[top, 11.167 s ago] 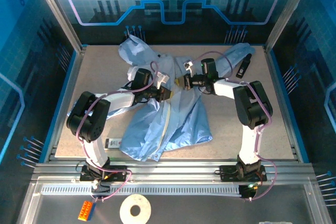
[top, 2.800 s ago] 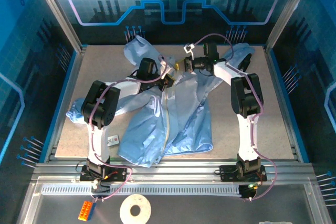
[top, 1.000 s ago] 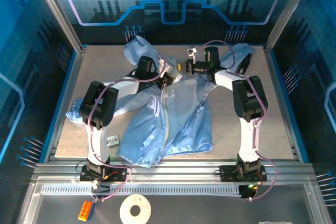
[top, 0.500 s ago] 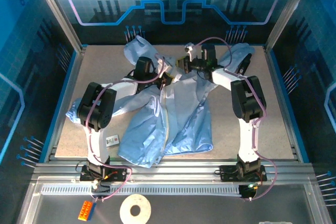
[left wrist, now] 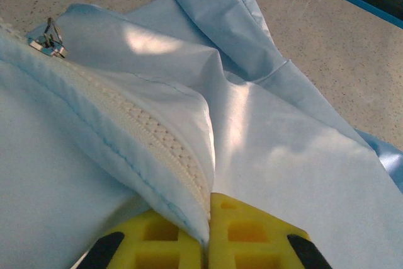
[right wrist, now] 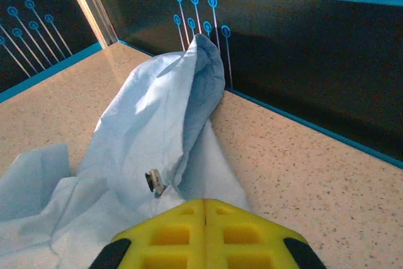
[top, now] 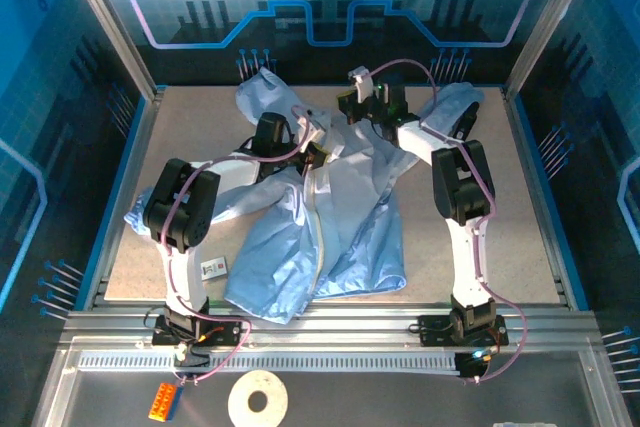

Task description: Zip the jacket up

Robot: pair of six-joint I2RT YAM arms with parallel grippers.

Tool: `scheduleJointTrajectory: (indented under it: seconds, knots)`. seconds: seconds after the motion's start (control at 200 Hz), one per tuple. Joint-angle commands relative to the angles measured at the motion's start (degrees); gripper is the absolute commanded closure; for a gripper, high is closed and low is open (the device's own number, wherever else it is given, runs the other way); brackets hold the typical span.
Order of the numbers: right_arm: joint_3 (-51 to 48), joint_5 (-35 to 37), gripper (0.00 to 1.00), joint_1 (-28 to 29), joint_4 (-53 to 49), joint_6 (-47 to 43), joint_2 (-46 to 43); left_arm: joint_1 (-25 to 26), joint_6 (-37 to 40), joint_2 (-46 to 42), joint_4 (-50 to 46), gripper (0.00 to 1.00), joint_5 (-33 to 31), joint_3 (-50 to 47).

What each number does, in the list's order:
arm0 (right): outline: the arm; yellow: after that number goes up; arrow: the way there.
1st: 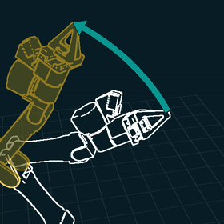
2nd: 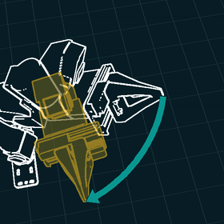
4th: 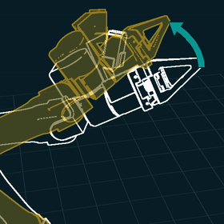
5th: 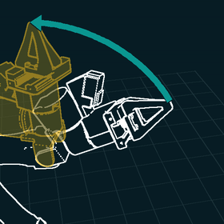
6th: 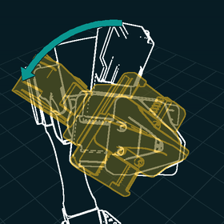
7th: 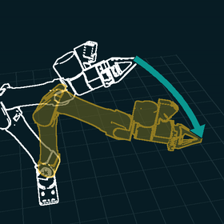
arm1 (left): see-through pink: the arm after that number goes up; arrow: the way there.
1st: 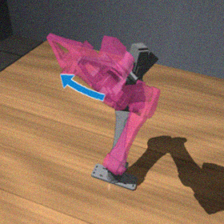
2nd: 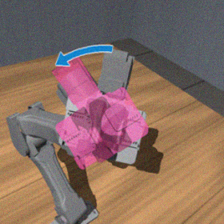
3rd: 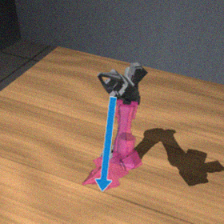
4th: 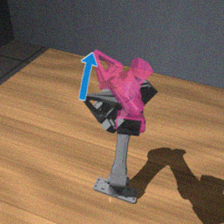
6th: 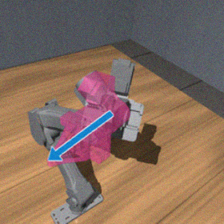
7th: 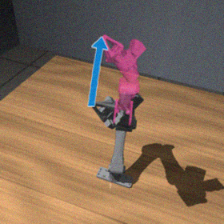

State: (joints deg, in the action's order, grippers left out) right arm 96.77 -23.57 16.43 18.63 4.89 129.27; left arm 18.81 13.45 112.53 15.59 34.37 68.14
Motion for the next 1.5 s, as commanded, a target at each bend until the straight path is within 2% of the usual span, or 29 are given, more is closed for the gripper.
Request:
scheduleJointTrajectory:
  seconds: [0.0, 0.06, 0.12, 0.27, 0.47, 0.645, 0.976, 1.131, 1.496]
  knots:
    - [0.29, -4.10, 1.00, -1.28, 3.51, 7.16, 0.83, -0.17, -0.29, -1.91, 0.20, 1.00, 3.25, -0.40]
    - [-3.01, -6.56, 1.00, -2.37, 8.49, 14.28, -0.03, -0.26, -0.60, -1.72, 0.65, 1.00, 3.31, -0.46]
    - [-7.46, -7.13, 0.93, -2.97, 13.91, 19.45, -1.43, -0.52, -1.01, -1.53, 1.11, 1.00, 3.56, -0.38]
    - [-13.53, -10.88, 0.74, -3.25, 20.42, 26.24, -3.26, -1.48, -3.95, -0.92, 3.37, 1.00, 5.55, -0.38]
    - [-16.54, -13.81, 0.62, -2.97, 32.42, 38.24, -1.35, -2.59, -7.98, -0.38, 6.85, 1.00, 8.20, -0.47]
    - [-16.55, -13.78, 0.57, -2.02, 36.62, 42.61, 0.13, -2.73, -8.53, -0.03, 6.83, 1.00, 8.86, -0.38]
    - [-16.18, -13.08, 0.54, -0.23, 36.43, 45.91, 2.23, -2.86, -8.64, 0.32, 6.75, 1.00, 9.44, 0.08]
    - [-17.96, -10.18, 0.51, 0.32, 35.08, 45.84, 1.52, -2.81, -8.79, 0.50, 6.90, 1.00, 9.52, 0.16]
    - [-18.81, -10.80, 0.53, 1.76, 36.61, 48.64, 2.06, -2.77, -8.53, 0.78, 6.82, 1.00, 9.48, 0.24]
